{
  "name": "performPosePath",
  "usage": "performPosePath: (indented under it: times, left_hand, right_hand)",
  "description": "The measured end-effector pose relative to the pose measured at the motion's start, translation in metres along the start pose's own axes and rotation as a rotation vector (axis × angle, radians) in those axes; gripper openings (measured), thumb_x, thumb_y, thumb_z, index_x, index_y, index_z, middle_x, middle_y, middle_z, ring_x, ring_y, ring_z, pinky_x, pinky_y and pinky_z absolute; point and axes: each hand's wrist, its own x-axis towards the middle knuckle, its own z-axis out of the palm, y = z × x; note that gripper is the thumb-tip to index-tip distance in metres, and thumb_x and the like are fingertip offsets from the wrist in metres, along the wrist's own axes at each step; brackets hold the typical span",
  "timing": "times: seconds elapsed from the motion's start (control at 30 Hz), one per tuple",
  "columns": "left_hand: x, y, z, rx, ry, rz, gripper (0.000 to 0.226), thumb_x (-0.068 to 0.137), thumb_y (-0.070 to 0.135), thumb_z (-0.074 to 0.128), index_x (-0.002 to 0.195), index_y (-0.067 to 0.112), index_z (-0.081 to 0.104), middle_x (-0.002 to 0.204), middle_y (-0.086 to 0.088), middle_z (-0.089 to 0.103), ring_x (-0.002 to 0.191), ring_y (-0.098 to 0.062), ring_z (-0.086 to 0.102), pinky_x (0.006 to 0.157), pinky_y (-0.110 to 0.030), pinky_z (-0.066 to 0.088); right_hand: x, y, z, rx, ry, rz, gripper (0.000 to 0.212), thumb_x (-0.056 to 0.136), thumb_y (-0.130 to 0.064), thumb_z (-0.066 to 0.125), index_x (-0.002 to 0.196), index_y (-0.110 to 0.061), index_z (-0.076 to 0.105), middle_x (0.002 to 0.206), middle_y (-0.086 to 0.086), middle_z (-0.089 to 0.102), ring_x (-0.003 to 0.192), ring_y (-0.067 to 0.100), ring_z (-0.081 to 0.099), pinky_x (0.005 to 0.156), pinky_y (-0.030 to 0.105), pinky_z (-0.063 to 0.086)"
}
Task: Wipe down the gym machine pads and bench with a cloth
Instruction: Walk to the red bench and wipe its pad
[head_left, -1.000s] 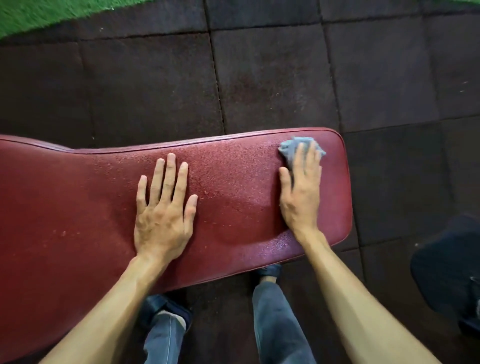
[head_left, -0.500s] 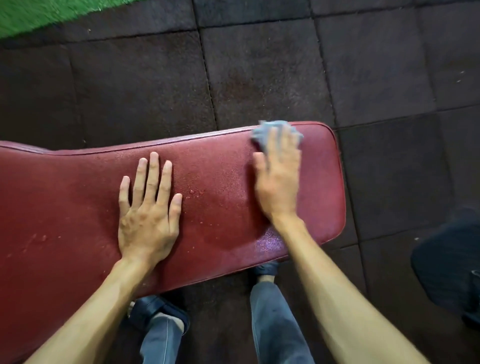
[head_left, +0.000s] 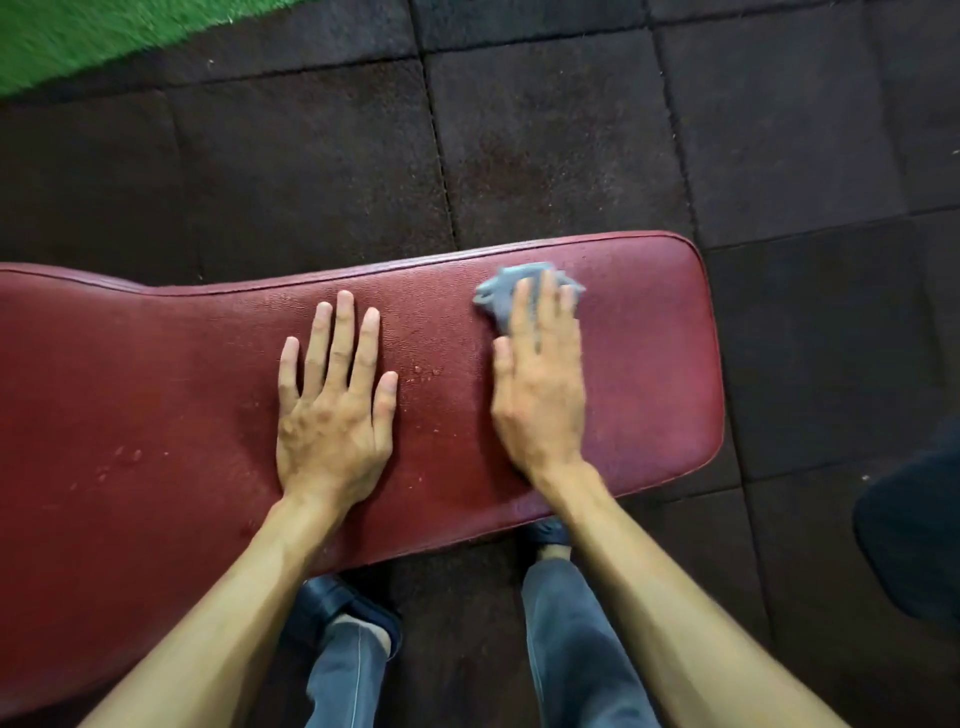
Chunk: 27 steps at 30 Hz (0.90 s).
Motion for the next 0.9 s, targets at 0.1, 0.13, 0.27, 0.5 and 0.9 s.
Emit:
performPosePath:
  times: [0.1,0.13,0.27,0.5,0.9]
  left_hand:
    - [-0.001,-0.001,-0.002,-0.012,0.001,0.008,0.058,0.104,0.038,0.027,0.158,0.018,0.019,0.167,-0.005,0.012,0.155,-0.020,0.010,0.125,-0.047,0.012]
    - [-0.001,-0.002,-0.003,-0.020,0.000,0.006,0.058,0.104,0.038,0.027,0.158,0.018,0.019,0.167,-0.006,0.012,0.155,-0.020,0.010,0.125,-0.047,0.012]
    - [-0.001,-0.001,-0.003,-0.028,-0.006,0.009,0.059,0.104,0.040,0.024,0.158,0.017,0.019,0.167,-0.006,0.012,0.155,-0.020,0.009,0.126,-0.046,0.010]
    - [-0.001,-0.006,-0.002,-0.053,0.014,0.035,0.055,0.106,0.033,0.024,0.158,0.017,0.019,0.167,-0.004,0.013,0.155,-0.018,0.010,0.125,-0.045,0.015]
    - [-0.002,-0.004,0.001,-0.057,0.029,0.023,0.053,0.107,0.031,0.025,0.158,0.016,0.020,0.167,-0.003,0.014,0.155,-0.018,0.011,0.125,-0.045,0.015]
  right_hand:
    - [-0.064,0.005,-0.007,-0.030,-0.161,-0.340,0.053,0.102,-0.027,0.033,0.152,-0.013,0.021,0.161,0.012,0.015,0.151,0.026,0.011,0.121,0.044,0.021]
    - [-0.083,0.024,-0.015,-0.066,-0.187,-0.374,0.053,0.102,-0.028,0.031,0.153,-0.016,0.019,0.161,0.010,0.015,0.150,0.024,0.013,0.119,0.045,0.025]
    - [-0.065,0.092,-0.040,-0.098,-0.181,-0.119,0.057,0.100,-0.032,0.023,0.154,-0.017,0.012,0.162,0.005,0.007,0.151,0.022,0.009,0.117,0.051,0.022]
    - [-0.006,-0.029,0.007,-0.029,-0.054,-0.186,0.053,0.101,-0.028,0.030,0.152,-0.013,0.024,0.161,0.011,0.016,0.151,0.028,0.009,0.123,0.043,0.014]
    - [0.045,0.055,-0.021,0.054,0.059,0.208,0.057,0.097,-0.029,0.031,0.152,-0.018,0.023,0.162,0.010,0.015,0.150,0.031,0.008,0.120,0.055,0.014]
